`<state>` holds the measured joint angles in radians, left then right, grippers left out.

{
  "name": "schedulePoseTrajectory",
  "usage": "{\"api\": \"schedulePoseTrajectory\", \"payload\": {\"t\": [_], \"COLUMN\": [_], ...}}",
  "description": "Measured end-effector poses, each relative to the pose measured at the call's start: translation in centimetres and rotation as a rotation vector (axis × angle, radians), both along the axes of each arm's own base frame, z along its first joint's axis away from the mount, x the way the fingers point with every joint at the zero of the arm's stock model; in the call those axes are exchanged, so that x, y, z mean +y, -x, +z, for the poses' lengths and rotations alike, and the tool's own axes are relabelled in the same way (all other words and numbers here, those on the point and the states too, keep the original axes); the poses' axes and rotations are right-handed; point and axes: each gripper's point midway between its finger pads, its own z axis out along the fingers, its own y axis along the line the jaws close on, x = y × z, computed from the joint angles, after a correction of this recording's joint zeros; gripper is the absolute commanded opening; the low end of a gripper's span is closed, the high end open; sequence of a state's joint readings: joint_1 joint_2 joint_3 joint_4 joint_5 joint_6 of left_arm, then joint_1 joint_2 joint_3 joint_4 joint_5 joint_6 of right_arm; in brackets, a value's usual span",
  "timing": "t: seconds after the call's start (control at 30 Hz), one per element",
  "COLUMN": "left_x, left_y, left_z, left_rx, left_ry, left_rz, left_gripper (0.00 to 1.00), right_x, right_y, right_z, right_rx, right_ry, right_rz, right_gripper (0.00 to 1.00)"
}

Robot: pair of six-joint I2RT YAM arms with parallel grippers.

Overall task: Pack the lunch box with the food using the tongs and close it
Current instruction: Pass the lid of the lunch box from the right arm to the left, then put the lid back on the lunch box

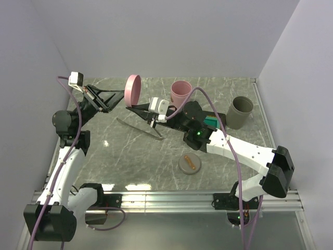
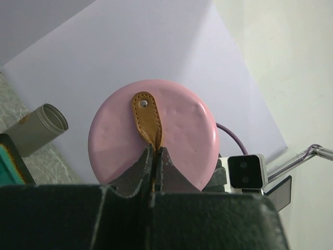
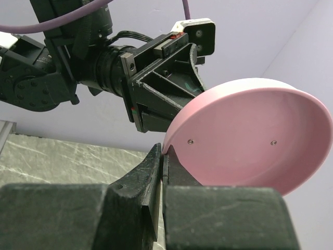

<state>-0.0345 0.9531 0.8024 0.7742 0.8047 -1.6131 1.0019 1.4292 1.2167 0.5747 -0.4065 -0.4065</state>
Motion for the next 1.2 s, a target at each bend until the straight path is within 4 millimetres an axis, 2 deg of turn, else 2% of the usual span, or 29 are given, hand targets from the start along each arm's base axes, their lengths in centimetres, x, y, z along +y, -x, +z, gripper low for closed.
{"api": "schedulePoseTrajectory", "payload": {"t": [0.03,0.07,0.2,0.27,0.5,0.6,0.67,0.73,0.87,1.07,1.2], "left_x": [0.0,0.0,-0.1,-0.2,-0.7,-0.7,-0.7,-0.7,-0.9,-2.5,-3.7], "left_y": [0.0,-0.1,-0.4,-0.6,-0.9,-1.3,-1.9,-3.0,-5.7,-10.5,-13.7], "left_z": [0.0,0.0,-0.3,-0.5,-0.3,-0.5,-0.5,-0.4,-0.1,0.7,-0.5], "left_rx": [0.000,0.001,0.007,0.011,-0.012,-0.024,-0.037,-0.047,-0.070,-0.091,-0.085], "left_ry": [0.000,0.000,-0.003,-0.008,-0.035,-0.052,-0.071,-0.104,-0.182,-0.347,-0.485], "left_rz": [0.000,0.000,-0.003,-0.010,-0.028,-0.016,0.001,0.027,0.092,0.208,0.271], "left_gripper": [0.00,0.00,0.00,0.00,0.00,0.00,0.00,0.00,0.00,0.00,0.00], "right_x": [0.0,0.0,-0.1,-0.3,-1.2,-2.0,-2.8,-3.9,-7.2,-13.7,-17.4], "right_y": [0.0,-0.1,-0.4,-0.5,-1.0,-1.5,-2.1,-3.0,-5.6,-8.3,-9.5], "right_z": [0.0,0.0,-0.4,-0.6,-1.5,-1.9,-2.3,-2.9,-3.6,-4.2,-5.1], "right_rx": [0.000,-0.001,0.009,0.020,0.041,0.065,0.087,0.118,0.189,0.300,0.384], "right_ry": [0.001,0.002,0.016,0.024,0.046,0.061,0.073,0.091,0.119,0.131,0.151], "right_rz": [-0.002,-0.004,-0.018,-0.025,-0.045,-0.063,-0.082,-0.114,-0.210,-0.369,-0.460], "right_gripper": [0.00,0.08,0.13,0.24,0.34,0.49,0.66,0.82,0.88,0.94,0.96]}}
